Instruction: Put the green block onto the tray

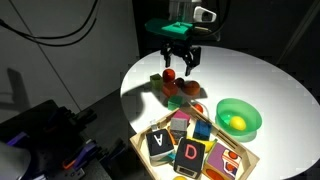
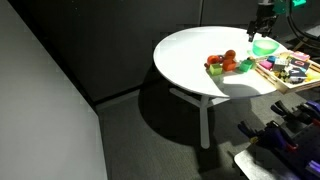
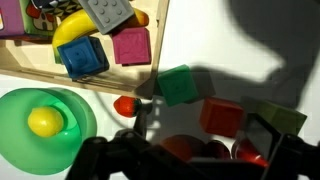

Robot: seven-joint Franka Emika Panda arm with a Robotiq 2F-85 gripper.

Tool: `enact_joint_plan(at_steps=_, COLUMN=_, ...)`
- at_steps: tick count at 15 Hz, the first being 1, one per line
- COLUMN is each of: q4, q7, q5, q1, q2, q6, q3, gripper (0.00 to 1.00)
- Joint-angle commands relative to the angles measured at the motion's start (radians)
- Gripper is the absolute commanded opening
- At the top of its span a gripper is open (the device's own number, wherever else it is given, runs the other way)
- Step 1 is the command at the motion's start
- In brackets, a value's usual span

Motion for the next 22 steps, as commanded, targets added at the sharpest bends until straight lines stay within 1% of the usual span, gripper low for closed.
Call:
enact_joint_plan(at_steps=1, q4=-0.001, q7=-0.049, q5=-0.014, q1=-0.028, q2=0.024, q6=0.051, q3=0.019, gripper=1.0)
enact_joint_plan(at_steps=2, q4=0.001, q7=-0.058, q5=-0.012, q1=-0.031, q2=0.028, q6=0.048, q3=0.021, gripper=1.0)
enact_joint_plan(at_steps=3, q4=0.002, q7=-0.024, q5=-0.009, q1=-0.024, q2=0.027, q6=0.033, q3=0.02, gripper=1.0)
enact_joint_plan(at_steps=10, q4=0.002, q7=-0.031, q5=-0.009, q1=-0.027, q2=0.035, q6=0.038, q3=0.023, gripper=1.0)
enact_joint_plan(at_steps=14, q4=0.04, q7=-0.054, q5=0.002, q1=-0.043, q2=0.091, q6=0.032, q3=0.027, gripper=1.0)
enact_joint_plan(at_steps=22, q4=0.077, q7=-0.098, q5=-0.012, q1=-0.06, q2=0.212, q6=0.127, q3=0.061, gripper=1.0)
